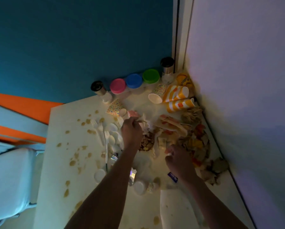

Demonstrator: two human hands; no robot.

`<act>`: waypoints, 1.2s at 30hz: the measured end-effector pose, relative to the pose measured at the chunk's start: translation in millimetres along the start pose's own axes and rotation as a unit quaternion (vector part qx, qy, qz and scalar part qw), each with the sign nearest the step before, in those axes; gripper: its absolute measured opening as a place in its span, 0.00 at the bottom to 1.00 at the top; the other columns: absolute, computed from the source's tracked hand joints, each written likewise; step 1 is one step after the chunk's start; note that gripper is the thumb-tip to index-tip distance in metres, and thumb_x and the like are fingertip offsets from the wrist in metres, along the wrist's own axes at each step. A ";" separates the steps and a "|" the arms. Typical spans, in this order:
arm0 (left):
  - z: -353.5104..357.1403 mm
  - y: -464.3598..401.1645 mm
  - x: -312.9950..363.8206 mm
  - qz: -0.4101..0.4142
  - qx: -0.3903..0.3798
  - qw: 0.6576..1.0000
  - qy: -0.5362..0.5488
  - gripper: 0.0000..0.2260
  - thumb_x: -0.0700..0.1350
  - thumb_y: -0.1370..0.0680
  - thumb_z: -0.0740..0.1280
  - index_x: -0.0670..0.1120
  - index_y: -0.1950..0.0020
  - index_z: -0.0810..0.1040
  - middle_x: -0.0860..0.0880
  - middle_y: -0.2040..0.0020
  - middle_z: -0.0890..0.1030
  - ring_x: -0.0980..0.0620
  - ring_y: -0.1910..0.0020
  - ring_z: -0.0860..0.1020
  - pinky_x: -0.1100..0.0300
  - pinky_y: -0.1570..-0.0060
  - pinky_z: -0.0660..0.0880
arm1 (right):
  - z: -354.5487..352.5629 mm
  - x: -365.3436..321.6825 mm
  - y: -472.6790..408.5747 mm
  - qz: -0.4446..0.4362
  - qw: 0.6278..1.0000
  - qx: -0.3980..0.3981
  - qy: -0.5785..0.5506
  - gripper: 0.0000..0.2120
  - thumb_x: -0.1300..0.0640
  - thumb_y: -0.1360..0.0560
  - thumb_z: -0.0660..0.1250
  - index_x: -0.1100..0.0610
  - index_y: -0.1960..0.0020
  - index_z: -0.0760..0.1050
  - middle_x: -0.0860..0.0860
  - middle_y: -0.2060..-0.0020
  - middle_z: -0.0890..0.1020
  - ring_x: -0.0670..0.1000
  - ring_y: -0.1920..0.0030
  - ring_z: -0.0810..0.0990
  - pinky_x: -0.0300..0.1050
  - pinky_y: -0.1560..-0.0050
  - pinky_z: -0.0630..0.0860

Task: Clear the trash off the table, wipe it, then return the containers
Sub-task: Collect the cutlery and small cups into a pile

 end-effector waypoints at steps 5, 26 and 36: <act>-6.6 -43.5 5.6 -0.015 -0.020 0.999 -0.035 0.18 0.34 0.22 0.59 0.42 0.37 0.81 0.39 0.37 0.78 0.39 0.38 0.76 0.55 0.43 0.71 | -20.5 -39.2 -31.5 -0.043 0.994 0.082 -0.064 0.12 0.61 0.33 0.57 0.59 0.59 0.78 0.58 0.53 0.81 0.58 0.48 0.78 0.44 0.50 0.71; 44.9 -61.2 -13.5 0.125 -0.207 0.954 -0.178 0.19 0.48 0.26 0.68 0.61 0.36 0.75 0.53 0.33 0.69 0.46 0.39 0.78 0.50 0.43 0.76 | 9.4 -33.2 -77.4 -0.051 0.995 0.004 0.085 0.12 0.52 0.25 0.67 0.55 0.44 0.76 0.53 0.49 0.81 0.55 0.46 0.78 0.46 0.54 0.72; 62.8 -55.8 -25.1 0.039 -0.251 0.954 -0.157 0.19 0.53 0.28 0.74 0.51 0.39 0.79 0.47 0.44 0.83 0.44 0.44 0.80 0.56 0.50 0.74 | -23.8 -38.5 -65.5 0.032 0.986 0.057 -0.153 0.09 0.63 0.32 0.66 0.57 0.63 0.64 0.53 0.65 0.73 0.53 0.64 0.73 0.47 0.65 0.69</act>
Point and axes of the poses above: each hand's wrist, its own y-axis away from the middle knuckle, its own z-axis out of the palm, x = y × z, the point moved 6 cm from there along -y, towards the middle knuckle
